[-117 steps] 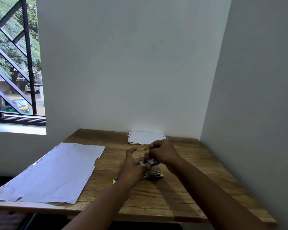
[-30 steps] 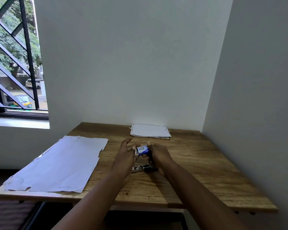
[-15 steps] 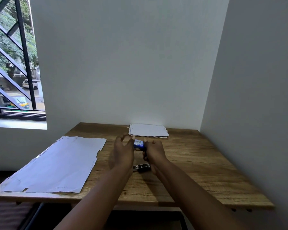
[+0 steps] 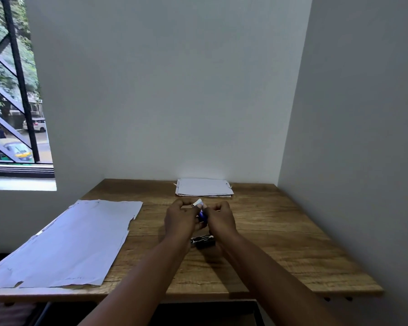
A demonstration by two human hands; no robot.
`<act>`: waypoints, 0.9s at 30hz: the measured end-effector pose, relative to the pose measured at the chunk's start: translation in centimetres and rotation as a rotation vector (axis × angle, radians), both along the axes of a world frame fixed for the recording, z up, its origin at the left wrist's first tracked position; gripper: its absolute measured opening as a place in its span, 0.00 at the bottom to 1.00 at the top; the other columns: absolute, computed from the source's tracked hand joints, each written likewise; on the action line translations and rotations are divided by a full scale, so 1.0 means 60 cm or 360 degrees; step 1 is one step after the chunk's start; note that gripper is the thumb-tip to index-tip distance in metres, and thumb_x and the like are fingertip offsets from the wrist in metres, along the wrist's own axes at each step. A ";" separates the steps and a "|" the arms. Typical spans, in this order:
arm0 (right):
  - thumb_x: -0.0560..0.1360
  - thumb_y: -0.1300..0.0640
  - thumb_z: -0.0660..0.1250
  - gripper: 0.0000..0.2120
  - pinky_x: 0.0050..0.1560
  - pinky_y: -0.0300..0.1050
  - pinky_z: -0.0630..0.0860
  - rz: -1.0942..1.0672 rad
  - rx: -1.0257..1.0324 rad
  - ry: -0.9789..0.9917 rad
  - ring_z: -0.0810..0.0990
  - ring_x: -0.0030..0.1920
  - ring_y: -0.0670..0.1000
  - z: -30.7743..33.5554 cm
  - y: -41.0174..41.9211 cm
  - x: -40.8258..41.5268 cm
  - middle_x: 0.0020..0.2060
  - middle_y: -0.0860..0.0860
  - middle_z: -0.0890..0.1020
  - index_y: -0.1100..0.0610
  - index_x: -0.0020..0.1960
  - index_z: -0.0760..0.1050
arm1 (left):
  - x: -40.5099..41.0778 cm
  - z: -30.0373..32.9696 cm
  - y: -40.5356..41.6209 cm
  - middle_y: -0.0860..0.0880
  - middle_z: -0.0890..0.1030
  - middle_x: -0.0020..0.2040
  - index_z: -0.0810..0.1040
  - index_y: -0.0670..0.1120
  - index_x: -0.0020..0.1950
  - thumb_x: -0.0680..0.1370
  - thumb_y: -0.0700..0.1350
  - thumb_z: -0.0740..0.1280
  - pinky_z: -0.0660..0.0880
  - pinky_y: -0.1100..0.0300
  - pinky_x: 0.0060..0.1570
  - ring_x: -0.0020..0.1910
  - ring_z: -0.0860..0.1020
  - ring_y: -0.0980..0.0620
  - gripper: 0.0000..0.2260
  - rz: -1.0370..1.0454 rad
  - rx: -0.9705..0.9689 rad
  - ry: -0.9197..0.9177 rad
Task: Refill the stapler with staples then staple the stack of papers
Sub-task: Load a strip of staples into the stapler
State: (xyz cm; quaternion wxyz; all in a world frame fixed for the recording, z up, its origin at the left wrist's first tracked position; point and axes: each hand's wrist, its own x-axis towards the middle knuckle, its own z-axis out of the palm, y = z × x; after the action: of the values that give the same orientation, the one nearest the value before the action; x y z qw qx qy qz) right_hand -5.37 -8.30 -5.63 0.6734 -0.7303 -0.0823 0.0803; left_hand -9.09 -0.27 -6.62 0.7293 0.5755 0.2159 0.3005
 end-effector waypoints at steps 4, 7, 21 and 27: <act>0.75 0.55 0.69 0.12 0.32 0.37 0.70 0.0263 -0.0118 -0.0064 0.81 0.39 0.46 0.008 -0.023 0.004 0.45 0.51 0.82 0.55 0.56 0.72 | 0.009 0.006 -0.002 0.40 0.84 0.42 0.81 0.43 0.47 0.75 0.35 0.70 0.79 0.62 0.27 0.37 0.85 0.47 0.04 -0.0002 0.0076 0.0012; 0.72 0.61 0.73 0.22 0.48 0.45 0.77 0.0506 -0.0394 -0.0284 0.82 0.49 0.53 0.004 -0.053 0.021 0.50 0.56 0.82 0.53 0.64 0.72 | 0.010 0.006 0.004 0.41 0.84 0.39 0.80 0.42 0.49 0.76 0.36 0.70 0.81 0.60 0.30 0.29 0.83 0.52 0.03 -0.0182 0.0096 0.0153; 0.64 0.44 0.78 0.29 0.36 0.37 0.67 0.0418 -0.1264 -0.0588 0.74 0.45 0.45 -0.009 -0.193 0.124 0.48 0.46 0.77 0.48 0.62 0.73 | 0.019 0.022 -0.017 0.45 0.81 0.56 0.71 0.47 0.70 0.77 0.43 0.70 0.75 0.56 0.55 0.55 0.80 0.47 0.21 -0.0718 0.1144 0.0515; 0.64 0.39 0.77 0.39 0.42 0.38 0.71 0.0527 -0.1383 -0.0329 0.75 0.51 0.47 -0.022 -0.224 0.142 0.61 0.52 0.77 0.50 0.70 0.70 | 0.009 -0.008 0.005 0.46 0.76 0.60 0.77 0.46 0.61 0.75 0.57 0.69 0.73 0.54 0.55 0.58 0.75 0.47 0.19 -0.0656 0.2167 0.1246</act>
State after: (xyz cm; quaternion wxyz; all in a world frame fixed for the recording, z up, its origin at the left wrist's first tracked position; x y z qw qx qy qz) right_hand 3.16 -21.74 -6.95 0.2721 -0.9255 -0.2230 0.1405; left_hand -8.55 0.01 -7.13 0.1315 0.9846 0.1149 0.0024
